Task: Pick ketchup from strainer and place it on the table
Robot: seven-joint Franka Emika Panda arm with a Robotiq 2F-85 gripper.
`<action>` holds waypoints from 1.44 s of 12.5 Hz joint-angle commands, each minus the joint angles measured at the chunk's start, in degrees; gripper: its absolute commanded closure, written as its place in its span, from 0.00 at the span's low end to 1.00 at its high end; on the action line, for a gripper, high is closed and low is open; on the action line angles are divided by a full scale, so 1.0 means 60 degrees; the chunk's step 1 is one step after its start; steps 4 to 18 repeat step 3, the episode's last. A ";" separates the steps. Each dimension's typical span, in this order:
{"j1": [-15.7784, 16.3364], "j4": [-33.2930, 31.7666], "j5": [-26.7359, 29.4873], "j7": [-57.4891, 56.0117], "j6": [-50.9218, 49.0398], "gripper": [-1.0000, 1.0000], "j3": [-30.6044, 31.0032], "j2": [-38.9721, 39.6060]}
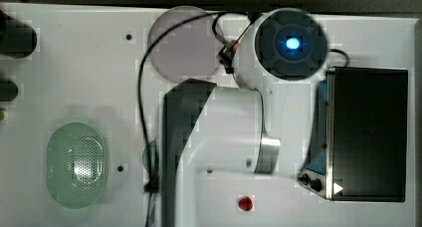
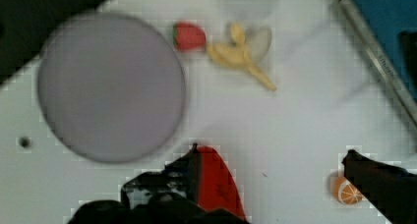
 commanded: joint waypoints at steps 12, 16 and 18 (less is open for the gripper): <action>0.0116 0.1130 0.0203 0.1820 -0.1718 0.00 0.0182 0.0132; 0.0116 0.1130 0.0203 0.1820 -0.1718 0.00 0.0182 0.0132; 0.0116 0.1130 0.0203 0.1820 -0.1718 0.00 0.0182 0.0132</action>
